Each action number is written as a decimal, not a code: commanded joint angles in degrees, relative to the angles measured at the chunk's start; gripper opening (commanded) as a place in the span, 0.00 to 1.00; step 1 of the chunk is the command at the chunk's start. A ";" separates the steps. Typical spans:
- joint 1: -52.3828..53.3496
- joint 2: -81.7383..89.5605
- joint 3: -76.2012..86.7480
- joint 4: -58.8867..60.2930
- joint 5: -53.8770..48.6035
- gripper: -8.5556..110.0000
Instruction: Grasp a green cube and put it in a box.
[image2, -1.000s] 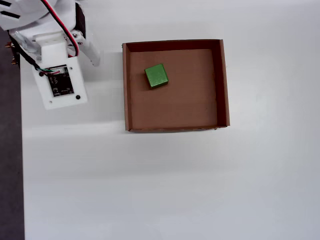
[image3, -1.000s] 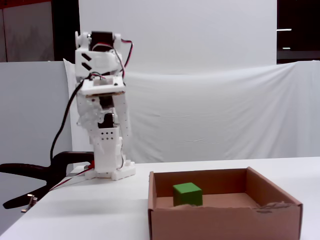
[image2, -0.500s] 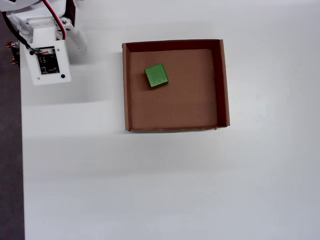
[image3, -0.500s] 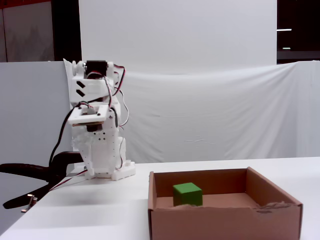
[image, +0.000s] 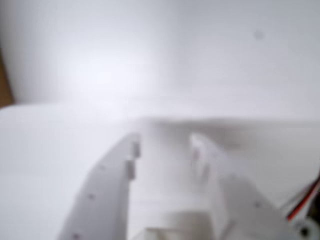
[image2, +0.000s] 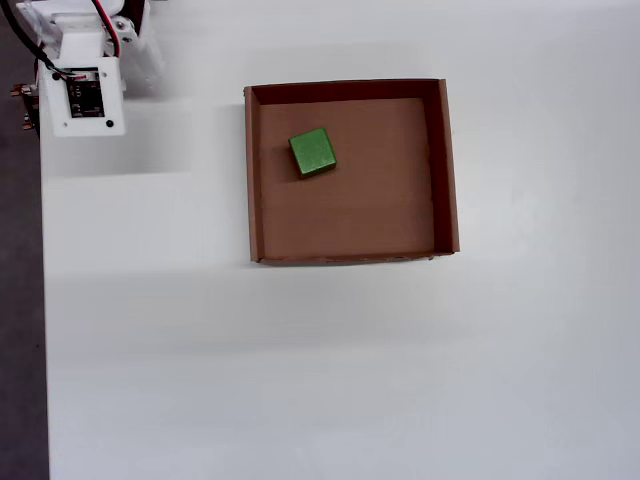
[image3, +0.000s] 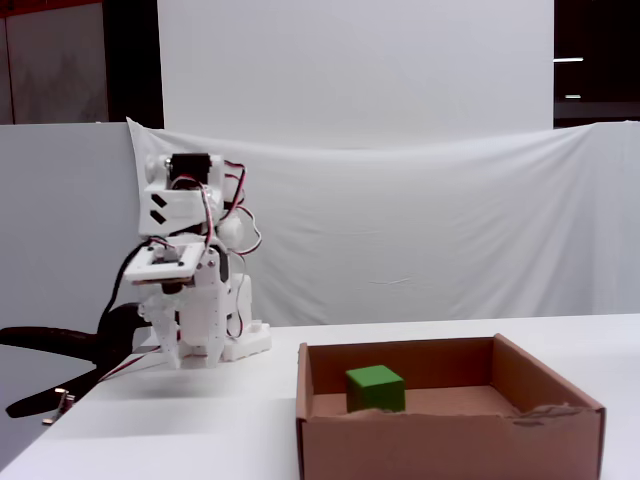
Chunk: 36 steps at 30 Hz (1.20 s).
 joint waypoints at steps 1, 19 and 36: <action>-0.26 2.11 0.18 0.62 -1.05 0.17; -0.18 7.56 2.29 7.21 -0.79 0.20; -2.64 7.56 2.29 6.59 4.48 0.26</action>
